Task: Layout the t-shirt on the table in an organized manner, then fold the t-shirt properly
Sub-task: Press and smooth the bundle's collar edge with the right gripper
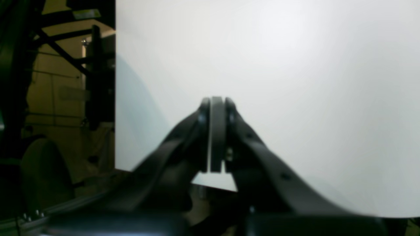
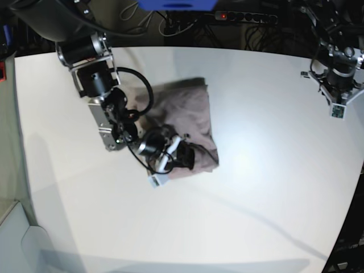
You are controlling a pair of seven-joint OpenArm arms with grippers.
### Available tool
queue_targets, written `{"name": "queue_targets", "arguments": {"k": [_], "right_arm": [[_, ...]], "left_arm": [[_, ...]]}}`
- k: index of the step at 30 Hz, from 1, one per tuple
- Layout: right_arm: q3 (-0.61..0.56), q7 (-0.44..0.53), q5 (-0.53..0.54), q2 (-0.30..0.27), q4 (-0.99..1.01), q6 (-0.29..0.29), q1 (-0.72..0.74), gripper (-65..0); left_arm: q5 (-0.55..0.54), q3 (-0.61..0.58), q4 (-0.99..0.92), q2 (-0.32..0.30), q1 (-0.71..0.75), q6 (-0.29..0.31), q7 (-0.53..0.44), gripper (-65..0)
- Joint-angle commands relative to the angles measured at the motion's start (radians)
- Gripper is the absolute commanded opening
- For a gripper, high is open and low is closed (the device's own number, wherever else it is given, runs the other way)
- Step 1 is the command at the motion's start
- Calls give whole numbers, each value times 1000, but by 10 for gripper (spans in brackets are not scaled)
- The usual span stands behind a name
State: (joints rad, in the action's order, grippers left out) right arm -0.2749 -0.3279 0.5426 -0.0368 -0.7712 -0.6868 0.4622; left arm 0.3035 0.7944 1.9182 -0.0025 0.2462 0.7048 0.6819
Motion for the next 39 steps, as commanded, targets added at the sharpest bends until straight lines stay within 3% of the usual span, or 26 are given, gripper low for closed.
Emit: {"name": "queue_targets", "arguments": {"k": [1, 5, 8, 13, 19, 24, 31, 39], "right_arm": [[35, 31, 26, -7, -50, -11, 43, -650], [154, 28, 21, -7, -144, -11, 40, -650], [182, 5, 23, -7, -198, -11, 11, -650], [176, -138, 24, 2, -399, -11, -107, -650], [87, -170, 23, 41, -629, -11, -253, -650], [85, -164, 21, 28, -586, -11, -325, -650], [82, -152, 21, 7, -391, -11, -317, -650], [82, 42, 21, -1, -135, -11, -303, -650]], "left_arm": [[-7, 1, 16, -11, -3, -7, -20, -641], [-7, 6, 14, -14, -3, -7, -20, -641], [-7, 6, 14, -18, -3, -7, -20, -641], [-7, 0, 13, -18, -3, -7, -21, -641], [-7, -2, 13, -9, -11, -7, -21, -641], [-7, -2, 8, -9, -5, -7, -21, -641], [-7, -2, -21, -9, -5, -7, -23, -641], [-7, 6, -10, -9, -2, -7, -23, -641]]}}
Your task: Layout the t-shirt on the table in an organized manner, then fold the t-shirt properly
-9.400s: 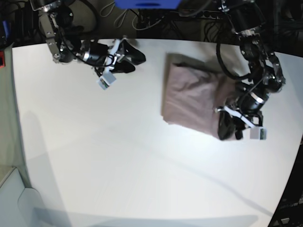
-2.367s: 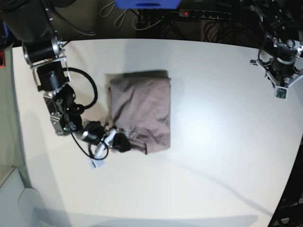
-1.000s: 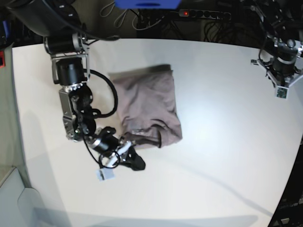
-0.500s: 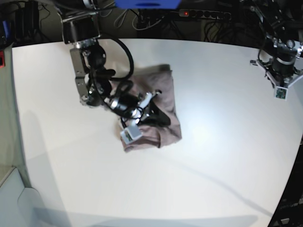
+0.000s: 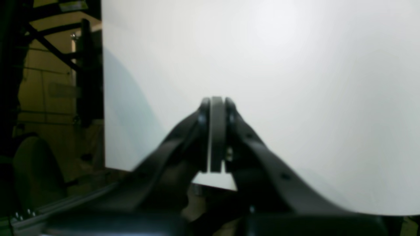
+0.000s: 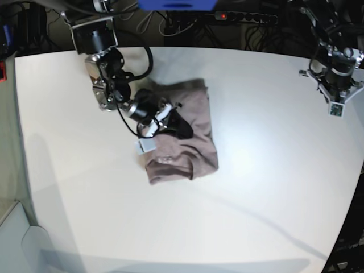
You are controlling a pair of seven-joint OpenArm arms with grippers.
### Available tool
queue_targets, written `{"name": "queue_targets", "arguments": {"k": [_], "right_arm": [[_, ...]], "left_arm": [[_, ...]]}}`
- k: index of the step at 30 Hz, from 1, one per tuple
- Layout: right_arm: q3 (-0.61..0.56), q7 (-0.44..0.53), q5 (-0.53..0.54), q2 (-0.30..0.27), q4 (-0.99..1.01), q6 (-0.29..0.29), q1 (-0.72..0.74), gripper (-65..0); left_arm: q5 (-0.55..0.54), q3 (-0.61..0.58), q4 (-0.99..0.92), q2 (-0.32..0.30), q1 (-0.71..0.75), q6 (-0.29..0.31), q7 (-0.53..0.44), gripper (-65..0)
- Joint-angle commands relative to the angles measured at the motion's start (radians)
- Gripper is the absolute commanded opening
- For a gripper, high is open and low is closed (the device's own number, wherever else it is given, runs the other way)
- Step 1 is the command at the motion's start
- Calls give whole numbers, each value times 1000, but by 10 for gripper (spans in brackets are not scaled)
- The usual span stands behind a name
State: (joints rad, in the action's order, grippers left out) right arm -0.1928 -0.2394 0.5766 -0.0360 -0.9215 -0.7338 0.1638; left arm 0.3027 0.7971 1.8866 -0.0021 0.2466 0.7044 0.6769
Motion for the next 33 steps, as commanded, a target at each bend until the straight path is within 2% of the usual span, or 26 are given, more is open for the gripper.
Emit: {"name": "queue_targets", "arguments": {"k": [1, 12, 16, 18, 22, 27, 33], "right_arm": [[0, -36, -13, -2, 23, 36, -5, -650], [8, -28, -7, 17, 8, 36, -14, -650], [6, -41, -8, 11, -190, 36, -79, -650], [6, -59, -8, -11, -316, 36, -119, -650], [13, -162, -8, -15, -551, 36, -191, -650], [111, -214, -13, -18, -709, 36, -290, -650], [229, -209, -11, -74, -663, 36, -376, -650]], "left_arm": [[-6, 3, 21, -9, 6, -6, -18, -641], [-6, 3, 21, -11, 17, -6, -18, -641], [-7, 3, 40, -9, 17, -6, -18, -641], [-13, 2, 49, -8, 17, -6, -18, -641], [-112, 6, 67, -2, 24, -6, -9, -641], [-173, 6, 75, -5, 53, -6, -9, -641], [-175, 8, 75, -3, 82, -6, -16, -641]]}}
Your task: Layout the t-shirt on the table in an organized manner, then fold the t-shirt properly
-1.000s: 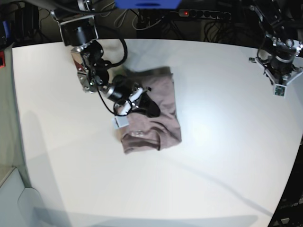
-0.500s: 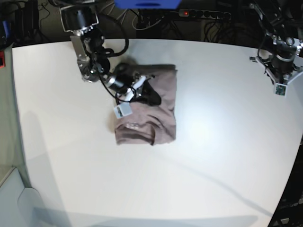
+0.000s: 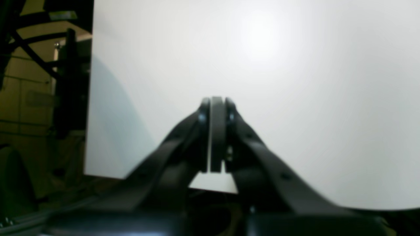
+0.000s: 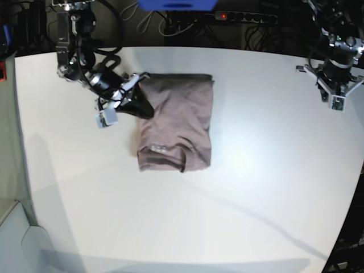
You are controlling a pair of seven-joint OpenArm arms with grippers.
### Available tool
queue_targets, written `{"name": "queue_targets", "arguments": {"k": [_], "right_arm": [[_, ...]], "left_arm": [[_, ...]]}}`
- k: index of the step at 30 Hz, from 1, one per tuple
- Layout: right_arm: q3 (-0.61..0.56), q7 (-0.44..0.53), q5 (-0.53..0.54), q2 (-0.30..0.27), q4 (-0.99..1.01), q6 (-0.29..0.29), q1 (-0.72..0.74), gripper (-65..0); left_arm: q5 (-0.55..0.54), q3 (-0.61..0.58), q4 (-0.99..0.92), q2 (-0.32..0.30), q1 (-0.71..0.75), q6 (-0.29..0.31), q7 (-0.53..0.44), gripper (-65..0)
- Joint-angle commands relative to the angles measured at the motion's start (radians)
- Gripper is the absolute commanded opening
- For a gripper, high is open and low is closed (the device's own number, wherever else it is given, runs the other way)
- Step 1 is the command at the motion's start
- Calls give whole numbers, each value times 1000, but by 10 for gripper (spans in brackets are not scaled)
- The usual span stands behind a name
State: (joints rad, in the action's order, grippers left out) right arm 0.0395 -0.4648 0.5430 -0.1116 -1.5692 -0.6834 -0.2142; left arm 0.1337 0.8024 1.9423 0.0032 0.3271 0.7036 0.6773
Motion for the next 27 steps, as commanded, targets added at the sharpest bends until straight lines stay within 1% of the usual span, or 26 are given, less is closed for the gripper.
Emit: {"name": "queue_targets", "arguments": {"k": [1, 4, 7, 11, 13, 14, 17, 19, 22, 27], "right_arm": [[6, 16, 22, -4, 2, -15, -6, -650], [21, 18, 22, -7, 57, -15, -12, -650], [38, 18, 22, -7, 86, -15, -26, -650], [43, 18, 21, -9, 79, -15, -32, -650], [63, 18, 24, -13, 36, -15, -44, -650], [86, 18, 27, -24, -1, -15, -67, -650], [152, 13, 32, -30, -135, -15, -121, -650], [196, 10, 32, -38, -218, -15, -172, -650], [274, 10, 30, -47, -296, -15, -274, -650], [356, 10, 27, -49, -303, -15, -446, -650]], "left_arm": [[-6, 2, 19, -9, 7, -5, -17, -641], [-6, 10, 19, -9, 16, -5, -17, -641], [-6, 58, 18, -2, 19, -5, -17, -641], [-6, 110, 16, -2, 19, -5, -9, -641], [-16, 147, 18, -2, 30, -5, -11, -641], [-45, 170, 19, -2, 42, -5, -11, -641], [-187, 252, 19, -2, 71, -5, -6, -641], [-251, 295, 15, -1, 105, -5, -6, -641], [-268, 309, 10, -1, 168, -5, -6, -641], [-268, 303, -47, -1, 244, -5, -6, -641]]}}
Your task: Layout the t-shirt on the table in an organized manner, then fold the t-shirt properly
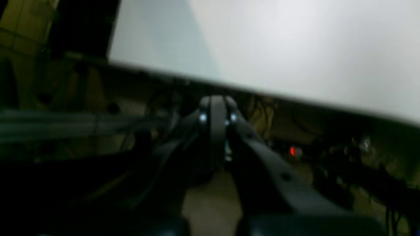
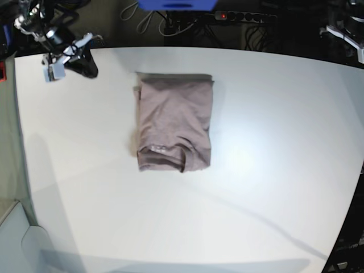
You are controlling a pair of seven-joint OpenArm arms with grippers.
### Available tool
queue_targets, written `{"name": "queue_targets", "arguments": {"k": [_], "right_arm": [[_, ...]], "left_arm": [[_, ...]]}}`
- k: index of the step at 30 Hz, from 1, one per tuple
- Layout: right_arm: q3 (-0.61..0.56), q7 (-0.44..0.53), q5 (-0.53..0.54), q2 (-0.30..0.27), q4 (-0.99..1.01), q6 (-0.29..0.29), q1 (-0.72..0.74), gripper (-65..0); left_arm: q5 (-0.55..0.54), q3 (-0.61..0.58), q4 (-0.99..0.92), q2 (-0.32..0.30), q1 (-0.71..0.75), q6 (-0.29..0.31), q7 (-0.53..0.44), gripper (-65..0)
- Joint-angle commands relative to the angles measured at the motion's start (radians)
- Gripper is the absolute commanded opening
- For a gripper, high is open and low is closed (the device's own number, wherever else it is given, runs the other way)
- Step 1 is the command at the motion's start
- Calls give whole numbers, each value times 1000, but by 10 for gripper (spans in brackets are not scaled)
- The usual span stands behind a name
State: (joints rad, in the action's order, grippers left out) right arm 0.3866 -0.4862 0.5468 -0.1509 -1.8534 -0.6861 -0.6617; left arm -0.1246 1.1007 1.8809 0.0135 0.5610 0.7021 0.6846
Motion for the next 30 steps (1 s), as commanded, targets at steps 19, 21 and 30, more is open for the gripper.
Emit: {"name": "queue_targets", "arguments": {"k": [19, 21, 30], "right_arm": [[219, 125, -120, -11, 350, -12, -218, -650], [183, 206, -198, -11, 475, -12, -188, -650], [67, 479, -442, -13, 1093, -12, 119, -650]], "left_arm": [[138, -170, -679, -97, 64, -4, -279, -641], [181, -215, -780, -120, 55, -4, -363, -642], [291, -294, -1461, -240, -229, -4, -615, -642]]}}
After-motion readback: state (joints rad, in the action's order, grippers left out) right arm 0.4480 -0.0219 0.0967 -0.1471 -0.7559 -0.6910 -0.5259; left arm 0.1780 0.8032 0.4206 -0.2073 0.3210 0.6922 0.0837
